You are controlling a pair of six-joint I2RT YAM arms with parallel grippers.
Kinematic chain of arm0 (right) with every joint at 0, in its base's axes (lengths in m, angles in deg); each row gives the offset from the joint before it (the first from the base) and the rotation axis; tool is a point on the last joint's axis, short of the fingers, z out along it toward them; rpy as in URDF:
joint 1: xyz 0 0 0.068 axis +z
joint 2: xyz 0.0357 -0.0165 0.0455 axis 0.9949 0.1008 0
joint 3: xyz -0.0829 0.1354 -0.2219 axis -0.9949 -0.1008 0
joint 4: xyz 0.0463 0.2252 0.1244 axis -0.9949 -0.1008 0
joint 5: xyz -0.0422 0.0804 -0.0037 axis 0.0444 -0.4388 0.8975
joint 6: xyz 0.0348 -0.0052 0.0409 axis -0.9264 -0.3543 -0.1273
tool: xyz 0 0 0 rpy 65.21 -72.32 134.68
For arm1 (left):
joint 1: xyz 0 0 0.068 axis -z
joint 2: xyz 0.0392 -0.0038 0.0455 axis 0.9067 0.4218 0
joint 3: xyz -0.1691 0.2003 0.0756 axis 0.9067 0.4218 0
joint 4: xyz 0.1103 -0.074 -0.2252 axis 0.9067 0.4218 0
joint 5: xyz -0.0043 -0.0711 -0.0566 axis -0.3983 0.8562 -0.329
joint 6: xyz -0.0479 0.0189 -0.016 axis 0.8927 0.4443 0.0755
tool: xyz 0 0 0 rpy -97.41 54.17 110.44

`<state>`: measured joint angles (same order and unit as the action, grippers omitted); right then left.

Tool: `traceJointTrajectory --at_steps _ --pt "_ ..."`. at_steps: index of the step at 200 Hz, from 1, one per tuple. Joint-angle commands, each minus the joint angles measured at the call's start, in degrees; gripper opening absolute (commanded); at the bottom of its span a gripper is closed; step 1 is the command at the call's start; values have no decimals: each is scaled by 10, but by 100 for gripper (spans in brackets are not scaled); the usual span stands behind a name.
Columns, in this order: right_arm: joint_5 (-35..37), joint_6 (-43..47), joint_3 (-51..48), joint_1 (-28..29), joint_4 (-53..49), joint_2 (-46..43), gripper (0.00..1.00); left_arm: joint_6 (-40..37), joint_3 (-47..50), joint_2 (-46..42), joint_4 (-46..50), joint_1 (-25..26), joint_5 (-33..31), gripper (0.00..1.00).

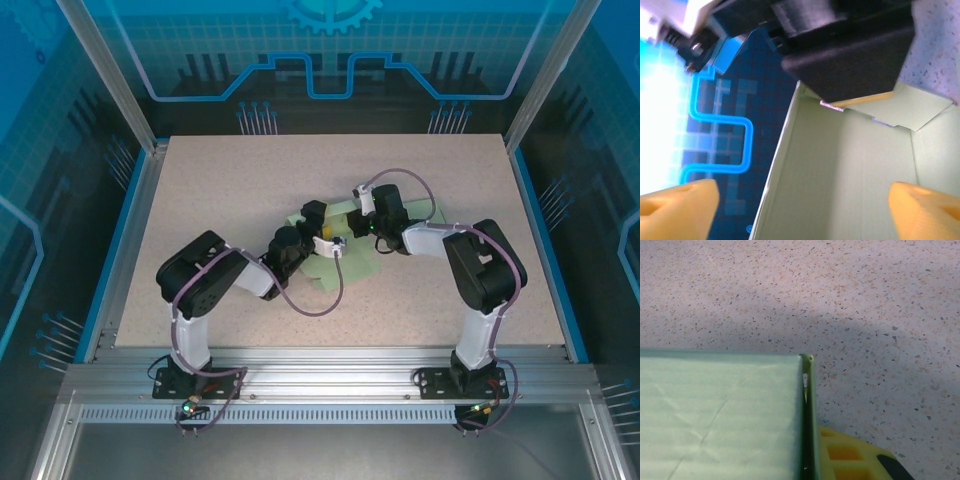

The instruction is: Fold the paper box

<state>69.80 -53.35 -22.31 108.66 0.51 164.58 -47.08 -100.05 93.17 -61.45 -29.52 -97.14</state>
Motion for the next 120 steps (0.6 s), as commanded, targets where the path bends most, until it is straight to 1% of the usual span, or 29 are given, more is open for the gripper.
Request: traceJointTrajectory --at_steps 1,19,24,40,51,63,76,83,105,114,120 --pt "31 -6 -3 9 -8 2 12 95 7 -60 15 10 7 99" --pt "53 -9 -3 15 -18 -10 12 156 7 -108 30 17 -13 99" --pt "60 -10 -3 17 -40 -15 12 178 7 -123 33 20 -23 99" --pt "83 -13 -5 24 -61 -34 10 274 7 -175 34 28 -71 99" --pt "107 -15 -6 30 -78 -48 10 362 0 -222 67 30 -106 99" --pt "130 -21 -5 36 -100 -59 9 470 -22 -281 182 28 -122 99" --pt "147 -32 -6 41 -119 -69 8 587 -77 -337 374 24 -110 99" --pt "152 -40 -7 42 -126 -74 7 656 -110 -354 455 17 -106 99" --pt "157 -68 -17 42 -134 -89 5 839 -184 -366 642 -21 -123 99" --pt "155 -77 -22 44 -133 -96 5 913 -212 -358 719 -49 -126 99" --pt "152 -80 -23 44 -134 -100 5 958 -230 -352 777 -71 -116 99"
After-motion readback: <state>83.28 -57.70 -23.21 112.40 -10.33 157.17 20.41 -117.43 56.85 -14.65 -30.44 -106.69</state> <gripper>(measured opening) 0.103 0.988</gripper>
